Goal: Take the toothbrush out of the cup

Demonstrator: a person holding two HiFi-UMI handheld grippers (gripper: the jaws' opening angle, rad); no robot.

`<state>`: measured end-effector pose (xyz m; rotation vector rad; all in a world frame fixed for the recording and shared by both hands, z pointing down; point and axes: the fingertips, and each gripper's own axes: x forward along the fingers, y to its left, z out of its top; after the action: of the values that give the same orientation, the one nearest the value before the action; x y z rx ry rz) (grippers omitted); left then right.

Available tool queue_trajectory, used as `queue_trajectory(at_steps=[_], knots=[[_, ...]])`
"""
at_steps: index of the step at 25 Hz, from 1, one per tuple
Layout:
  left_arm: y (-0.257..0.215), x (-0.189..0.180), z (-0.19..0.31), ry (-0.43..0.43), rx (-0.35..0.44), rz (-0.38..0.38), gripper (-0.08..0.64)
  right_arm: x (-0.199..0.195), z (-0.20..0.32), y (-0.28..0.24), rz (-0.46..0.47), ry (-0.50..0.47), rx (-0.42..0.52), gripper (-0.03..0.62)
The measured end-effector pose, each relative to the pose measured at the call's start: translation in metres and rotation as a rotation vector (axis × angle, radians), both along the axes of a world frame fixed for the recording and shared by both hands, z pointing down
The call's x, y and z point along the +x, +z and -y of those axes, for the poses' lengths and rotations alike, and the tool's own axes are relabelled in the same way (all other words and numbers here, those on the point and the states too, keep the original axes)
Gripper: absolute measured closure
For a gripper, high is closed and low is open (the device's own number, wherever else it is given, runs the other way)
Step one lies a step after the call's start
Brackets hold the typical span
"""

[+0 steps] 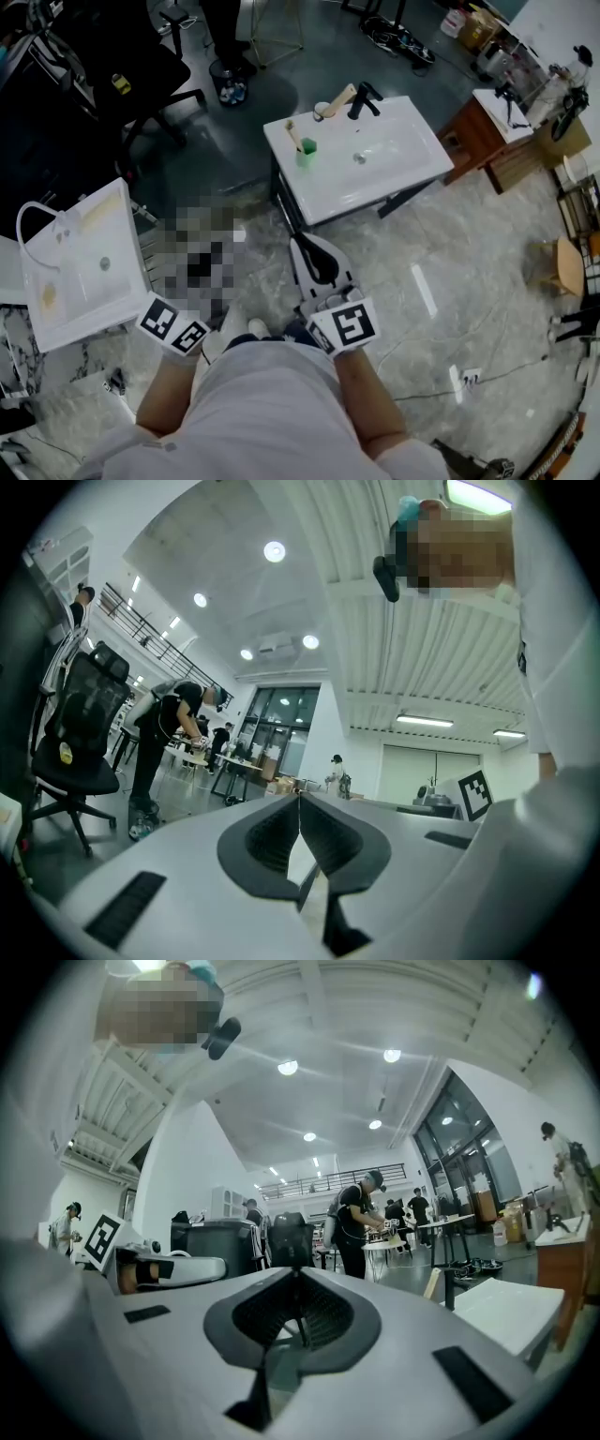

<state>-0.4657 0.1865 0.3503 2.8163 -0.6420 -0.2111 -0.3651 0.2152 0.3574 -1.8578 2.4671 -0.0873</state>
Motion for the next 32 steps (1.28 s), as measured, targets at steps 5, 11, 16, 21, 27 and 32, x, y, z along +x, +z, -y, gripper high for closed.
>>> queue_trajectory(at_steps=[5,11,16,21,27,32], knots=[[0.005,0.004,0.009,0.004,-0.002,0.002,0.543,0.012,0.001,0.003,-0.016,0.033,0.008,0.561],[0.001,0.031,0.033,-0.035,0.032,0.003,0.542,0.058,0.031,0.004,-0.006,0.019,0.028,0.561],[0.015,0.086,0.066,-0.097,0.046,0.008,0.541,0.129,0.068,0.019,0.003,-0.001,0.033,0.561],[0.032,0.158,0.105,-0.178,0.038,0.018,0.541,0.206,0.118,0.038,0.008,-0.084,0.016,0.561],[0.060,0.236,0.158,-0.270,-0.002,0.077,0.541,0.290,0.178,0.073,0.063,-0.161,-0.036,0.561],[0.062,0.289,0.195,-0.363,-0.028,0.130,0.541,0.352,0.221,0.089,0.142,-0.233,-0.096,0.561]])
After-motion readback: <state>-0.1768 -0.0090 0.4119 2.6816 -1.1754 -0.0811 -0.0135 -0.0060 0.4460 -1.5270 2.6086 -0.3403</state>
